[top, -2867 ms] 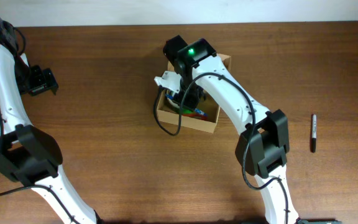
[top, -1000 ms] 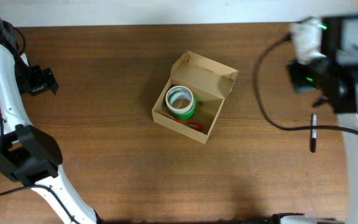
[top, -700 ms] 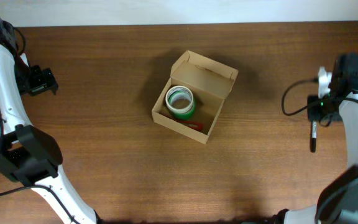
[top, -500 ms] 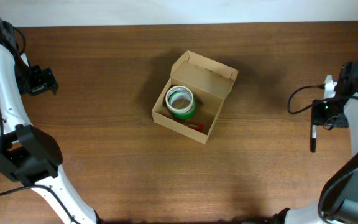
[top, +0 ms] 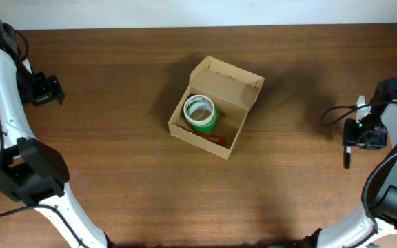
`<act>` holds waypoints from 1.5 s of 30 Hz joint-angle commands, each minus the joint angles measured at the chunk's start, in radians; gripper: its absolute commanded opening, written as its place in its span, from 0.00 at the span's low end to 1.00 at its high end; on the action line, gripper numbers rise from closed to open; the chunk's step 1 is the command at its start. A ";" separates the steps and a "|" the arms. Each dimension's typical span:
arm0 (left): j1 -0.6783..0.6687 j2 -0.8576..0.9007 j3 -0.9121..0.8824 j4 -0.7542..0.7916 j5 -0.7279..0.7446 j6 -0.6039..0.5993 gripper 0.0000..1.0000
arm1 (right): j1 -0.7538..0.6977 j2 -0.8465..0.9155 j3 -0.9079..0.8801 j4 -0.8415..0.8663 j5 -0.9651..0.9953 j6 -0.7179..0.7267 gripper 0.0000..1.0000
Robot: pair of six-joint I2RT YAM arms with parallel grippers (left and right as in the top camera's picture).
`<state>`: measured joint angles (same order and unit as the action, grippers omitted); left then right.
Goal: Pack container
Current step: 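Move the right gripper to the grey Sharpie marker and grasp it, then lower the Sharpie marker into the box and open the right gripper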
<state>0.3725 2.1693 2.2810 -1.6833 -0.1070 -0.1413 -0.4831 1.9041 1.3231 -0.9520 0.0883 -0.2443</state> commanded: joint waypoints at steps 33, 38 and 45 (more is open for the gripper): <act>0.003 0.005 -0.004 0.000 0.006 0.012 1.00 | 0.347 0.034 1.016 -0.507 -0.269 0.118 0.04; 0.003 0.005 -0.004 0.000 0.006 0.012 1.00 | 0.706 0.034 1.232 -0.565 -0.132 0.048 0.04; 0.003 0.005 -0.004 0.000 0.006 0.012 1.00 | 0.965 0.096 1.088 -0.563 -0.031 -0.003 0.04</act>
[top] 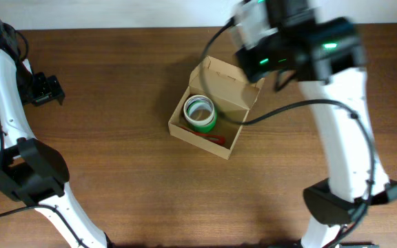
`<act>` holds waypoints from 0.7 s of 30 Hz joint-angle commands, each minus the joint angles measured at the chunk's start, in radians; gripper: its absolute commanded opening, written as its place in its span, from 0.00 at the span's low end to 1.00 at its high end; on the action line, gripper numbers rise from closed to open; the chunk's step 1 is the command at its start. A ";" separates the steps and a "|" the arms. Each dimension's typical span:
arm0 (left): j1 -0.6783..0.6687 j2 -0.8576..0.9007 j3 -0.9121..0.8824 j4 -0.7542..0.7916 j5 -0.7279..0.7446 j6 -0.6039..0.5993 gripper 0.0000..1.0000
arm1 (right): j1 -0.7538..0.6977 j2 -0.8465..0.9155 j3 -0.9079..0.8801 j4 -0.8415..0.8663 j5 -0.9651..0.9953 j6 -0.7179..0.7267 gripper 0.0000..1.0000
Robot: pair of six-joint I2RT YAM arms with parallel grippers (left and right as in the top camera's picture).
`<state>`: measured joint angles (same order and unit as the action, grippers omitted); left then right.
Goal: Pack container
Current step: 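Lower the Sharpie marker into the box and open the right gripper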
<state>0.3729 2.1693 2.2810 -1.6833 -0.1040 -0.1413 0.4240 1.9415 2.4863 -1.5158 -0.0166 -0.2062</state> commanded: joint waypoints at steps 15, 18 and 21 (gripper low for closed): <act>0.003 0.005 -0.004 0.000 0.003 0.012 1.00 | 0.227 0.229 -0.366 0.078 0.073 -0.078 0.04; 0.003 0.005 -0.004 0.000 0.003 0.012 1.00 | 0.230 0.251 -0.378 0.093 0.073 -0.078 0.04; 0.003 0.005 -0.004 0.000 0.003 0.012 1.00 | 0.230 0.274 -0.379 0.108 0.065 -0.078 0.04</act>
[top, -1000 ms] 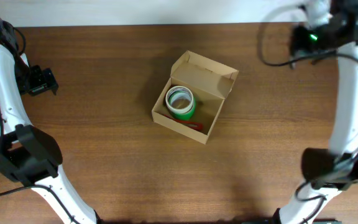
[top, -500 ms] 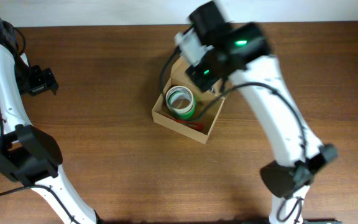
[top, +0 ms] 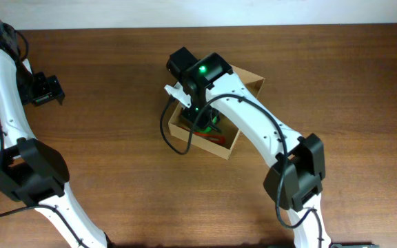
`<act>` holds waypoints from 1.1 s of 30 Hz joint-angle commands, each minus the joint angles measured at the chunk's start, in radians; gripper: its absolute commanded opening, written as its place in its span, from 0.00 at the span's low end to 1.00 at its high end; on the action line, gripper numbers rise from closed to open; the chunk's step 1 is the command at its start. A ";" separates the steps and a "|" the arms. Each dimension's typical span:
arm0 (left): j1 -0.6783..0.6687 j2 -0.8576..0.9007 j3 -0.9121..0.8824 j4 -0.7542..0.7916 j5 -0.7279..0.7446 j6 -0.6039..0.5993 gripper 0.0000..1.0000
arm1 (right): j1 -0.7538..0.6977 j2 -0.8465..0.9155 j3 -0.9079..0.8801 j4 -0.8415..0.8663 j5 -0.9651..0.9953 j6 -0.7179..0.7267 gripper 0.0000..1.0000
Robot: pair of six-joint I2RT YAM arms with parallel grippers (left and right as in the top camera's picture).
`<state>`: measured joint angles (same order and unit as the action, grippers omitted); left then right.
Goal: Pack container
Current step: 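Lower the Sharpie marker into the box and open the right gripper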
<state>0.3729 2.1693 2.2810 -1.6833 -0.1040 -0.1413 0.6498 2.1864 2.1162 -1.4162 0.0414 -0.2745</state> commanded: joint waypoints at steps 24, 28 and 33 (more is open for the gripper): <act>0.003 0.005 -0.004 0.000 0.003 0.012 1.00 | 0.036 0.078 -0.117 0.037 -0.067 -0.032 0.28; 0.003 0.005 -0.004 0.000 0.003 0.012 1.00 | 0.034 0.073 -0.104 0.037 -0.041 -0.032 0.31; 0.003 0.005 -0.004 0.000 0.003 0.012 1.00 | 0.022 0.026 0.019 0.003 0.034 0.005 0.30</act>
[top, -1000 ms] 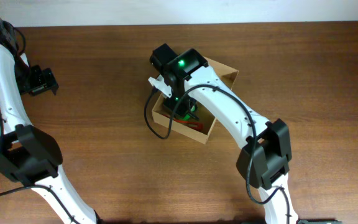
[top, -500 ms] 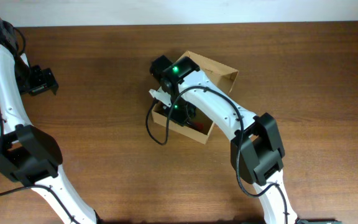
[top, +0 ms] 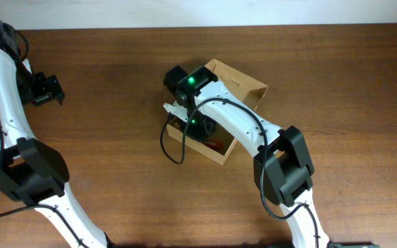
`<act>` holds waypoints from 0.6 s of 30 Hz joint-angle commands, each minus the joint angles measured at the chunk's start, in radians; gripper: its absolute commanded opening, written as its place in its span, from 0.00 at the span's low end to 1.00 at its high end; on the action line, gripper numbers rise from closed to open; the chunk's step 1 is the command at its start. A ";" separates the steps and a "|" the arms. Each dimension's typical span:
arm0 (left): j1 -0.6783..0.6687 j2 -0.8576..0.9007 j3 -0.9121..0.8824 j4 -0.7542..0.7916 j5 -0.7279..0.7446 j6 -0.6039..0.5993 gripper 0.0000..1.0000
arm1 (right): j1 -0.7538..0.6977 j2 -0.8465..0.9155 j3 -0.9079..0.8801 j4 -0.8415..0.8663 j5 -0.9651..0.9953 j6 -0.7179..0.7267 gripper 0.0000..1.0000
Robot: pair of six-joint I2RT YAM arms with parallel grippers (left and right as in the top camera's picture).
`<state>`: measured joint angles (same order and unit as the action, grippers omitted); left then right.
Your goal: Pack container
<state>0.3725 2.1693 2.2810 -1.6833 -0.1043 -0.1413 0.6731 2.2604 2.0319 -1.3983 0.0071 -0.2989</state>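
Observation:
An open cardboard box [top: 243, 81] stands at the table's middle, flap up at its far side. My right arm reaches over it from the near side, and the wrist covers most of the inside. The right gripper [top: 173, 110] is down at the box's left wall; its jaws cannot be made out. A red item [top: 214, 144] shows at the box's near inner edge. The green roll of tape is hidden under the arm. My left gripper [top: 47, 89] hangs at the far left, away from the box.
The brown wooden table [top: 116, 179] runs to a pale wall at the far edge. The left arm's white links lie along the left edge. The right arm's black elbow [top: 284, 169] stands near the front, right of the box.
The right wrist has shifted a little to the left and nearer over the box's left wall. The box has turned slightly, its right flap corner lower. The left arm has not moved.
The right gripper rested at the table's right edge, the box holding a green tape roll and a red item. Then the arm was swung over the box's far flap, then down over the roll. Now it sits at the left wall, the box slightly turned.

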 commanded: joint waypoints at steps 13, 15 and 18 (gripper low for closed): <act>0.003 0.005 -0.004 0.072 0.014 0.012 1.00 | -0.299 -0.236 0.487 -0.181 0.145 0.271 0.34; 0.003 0.005 -0.004 0.113 0.066 0.011 1.00 | -0.403 -0.280 0.389 -0.156 0.067 0.270 0.33; 0.003 0.005 -0.004 0.116 0.179 0.012 1.00 | -0.550 -0.362 0.181 -0.090 0.004 0.270 0.33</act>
<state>0.3729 2.1693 2.2810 -1.5703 -0.0509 -0.1413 0.2443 1.9377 2.3878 -1.5166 0.1093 -0.0620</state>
